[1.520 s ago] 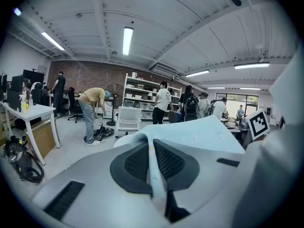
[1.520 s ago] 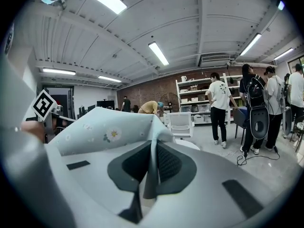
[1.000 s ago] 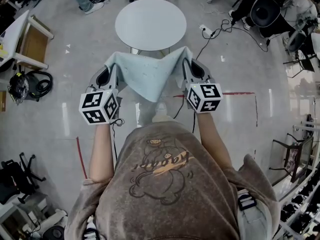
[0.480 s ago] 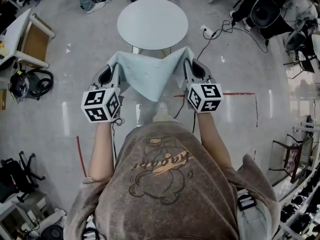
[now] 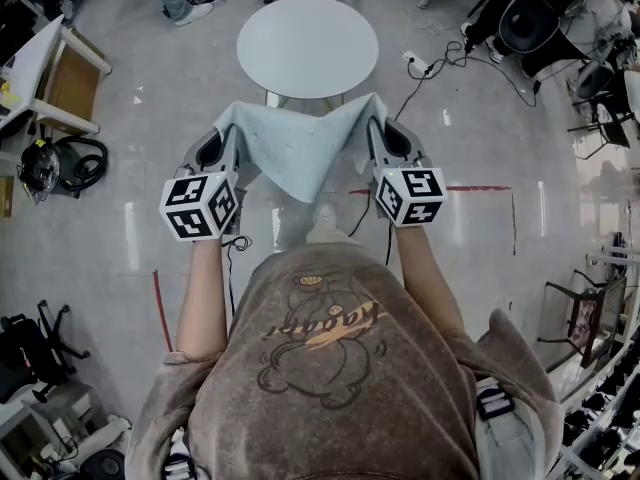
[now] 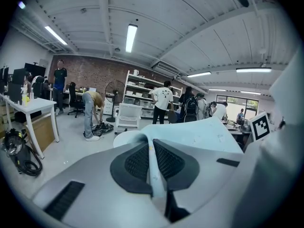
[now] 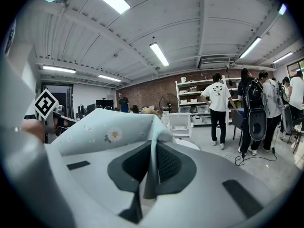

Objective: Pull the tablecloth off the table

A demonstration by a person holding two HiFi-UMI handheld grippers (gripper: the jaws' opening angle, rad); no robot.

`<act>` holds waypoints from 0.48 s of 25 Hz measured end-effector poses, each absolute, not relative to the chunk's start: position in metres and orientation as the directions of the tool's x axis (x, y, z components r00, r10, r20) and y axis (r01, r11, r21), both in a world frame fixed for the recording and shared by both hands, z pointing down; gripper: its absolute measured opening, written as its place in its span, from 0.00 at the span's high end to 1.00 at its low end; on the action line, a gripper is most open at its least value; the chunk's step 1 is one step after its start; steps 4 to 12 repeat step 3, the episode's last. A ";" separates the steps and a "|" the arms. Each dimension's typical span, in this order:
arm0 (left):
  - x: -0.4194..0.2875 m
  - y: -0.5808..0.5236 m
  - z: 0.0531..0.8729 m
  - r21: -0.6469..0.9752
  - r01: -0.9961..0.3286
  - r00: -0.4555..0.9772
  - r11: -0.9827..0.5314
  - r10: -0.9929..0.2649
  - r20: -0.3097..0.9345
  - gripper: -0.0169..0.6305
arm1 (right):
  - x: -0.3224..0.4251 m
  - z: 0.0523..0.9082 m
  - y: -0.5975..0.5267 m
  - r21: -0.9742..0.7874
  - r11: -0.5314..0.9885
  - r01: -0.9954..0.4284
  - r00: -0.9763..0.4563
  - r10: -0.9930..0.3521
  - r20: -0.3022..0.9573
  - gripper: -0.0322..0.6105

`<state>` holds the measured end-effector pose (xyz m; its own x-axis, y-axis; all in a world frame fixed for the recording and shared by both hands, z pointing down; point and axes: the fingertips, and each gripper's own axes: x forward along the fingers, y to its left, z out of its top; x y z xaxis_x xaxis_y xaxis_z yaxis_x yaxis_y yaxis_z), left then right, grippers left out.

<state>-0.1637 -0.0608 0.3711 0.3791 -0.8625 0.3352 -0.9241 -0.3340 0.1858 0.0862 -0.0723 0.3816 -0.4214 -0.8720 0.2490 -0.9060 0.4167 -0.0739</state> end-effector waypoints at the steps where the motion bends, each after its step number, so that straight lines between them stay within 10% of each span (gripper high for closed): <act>1: -0.164 -0.060 0.371 0.186 -0.924 0.379 -0.333 -0.863 0.335 0.93 | 0.086 0.382 -0.070 -0.073 0.418 -0.906 -0.422 -0.871 0.250 0.92; 12: -0.164 -0.058 0.372 0.187 -0.925 0.378 -0.332 -0.864 0.334 0.93 | 0.087 0.382 -0.067 -0.072 0.420 -0.905 -0.424 -0.870 0.251 0.92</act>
